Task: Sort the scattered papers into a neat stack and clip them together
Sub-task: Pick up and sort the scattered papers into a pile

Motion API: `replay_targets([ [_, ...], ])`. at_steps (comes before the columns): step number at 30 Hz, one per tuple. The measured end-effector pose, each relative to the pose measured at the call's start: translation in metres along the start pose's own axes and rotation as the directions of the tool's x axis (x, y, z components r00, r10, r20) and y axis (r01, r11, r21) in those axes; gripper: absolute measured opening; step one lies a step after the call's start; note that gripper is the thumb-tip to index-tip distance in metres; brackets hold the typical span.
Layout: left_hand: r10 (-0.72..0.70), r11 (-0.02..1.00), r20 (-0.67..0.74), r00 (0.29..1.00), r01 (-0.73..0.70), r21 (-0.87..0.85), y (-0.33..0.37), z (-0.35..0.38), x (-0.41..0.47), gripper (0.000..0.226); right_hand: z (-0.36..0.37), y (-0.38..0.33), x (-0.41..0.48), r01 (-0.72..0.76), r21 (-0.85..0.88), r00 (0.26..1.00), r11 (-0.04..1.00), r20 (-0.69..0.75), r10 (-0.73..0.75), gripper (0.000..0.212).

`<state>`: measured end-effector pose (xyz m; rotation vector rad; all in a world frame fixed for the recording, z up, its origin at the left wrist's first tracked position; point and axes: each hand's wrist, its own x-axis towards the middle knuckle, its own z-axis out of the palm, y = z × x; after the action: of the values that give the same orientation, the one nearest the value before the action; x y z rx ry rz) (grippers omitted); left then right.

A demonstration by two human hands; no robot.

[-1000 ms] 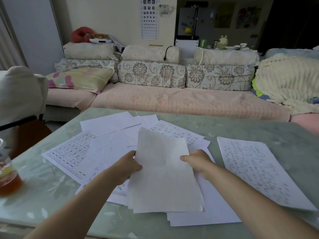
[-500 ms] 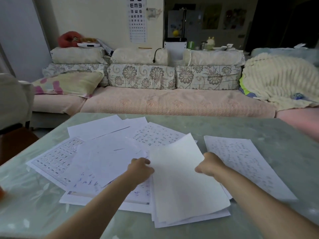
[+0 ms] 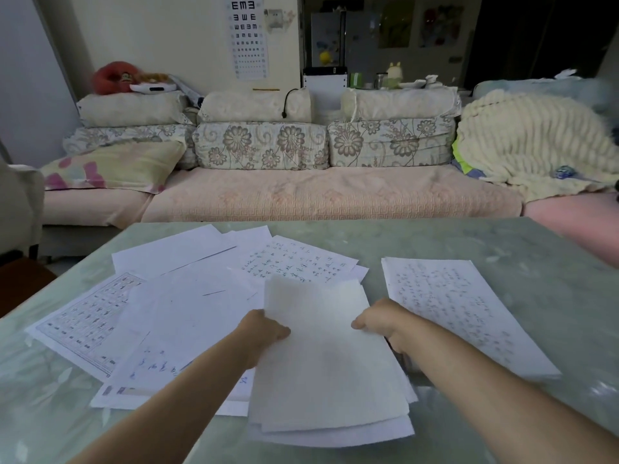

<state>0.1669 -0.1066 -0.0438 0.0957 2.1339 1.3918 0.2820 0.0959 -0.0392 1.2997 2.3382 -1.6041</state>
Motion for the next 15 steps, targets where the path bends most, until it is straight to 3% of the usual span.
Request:
replay_targets([
  [5,0.244,0.964,-0.029,0.969,-0.246,-0.104,0.011,-0.020,-0.006,0.026,0.000,-0.007,-0.002,0.059,0.275,0.998,0.960,0.007,-0.063,0.022],
  [9,0.470,0.808,-0.131,0.873,-0.485,-0.335,0.036,-0.037,-0.029,0.036,-0.014,-0.037,-0.023,0.219,0.506,0.960,0.834,0.042,-0.278,0.018],
  [12,0.580,0.692,-0.233,0.780,-0.623,-0.364,0.053,-0.041,-0.046,0.038,-0.022,-0.059,-0.035,0.518,0.403,0.853,0.754,-0.186,-0.487,0.019],
  [15,0.615,0.641,-0.318,0.721,-0.693,-0.331,0.060,-0.037,-0.058,0.038,-0.021,-0.066,-0.042,0.645,0.251,0.763,0.722,-0.264,-0.590,0.019],
])
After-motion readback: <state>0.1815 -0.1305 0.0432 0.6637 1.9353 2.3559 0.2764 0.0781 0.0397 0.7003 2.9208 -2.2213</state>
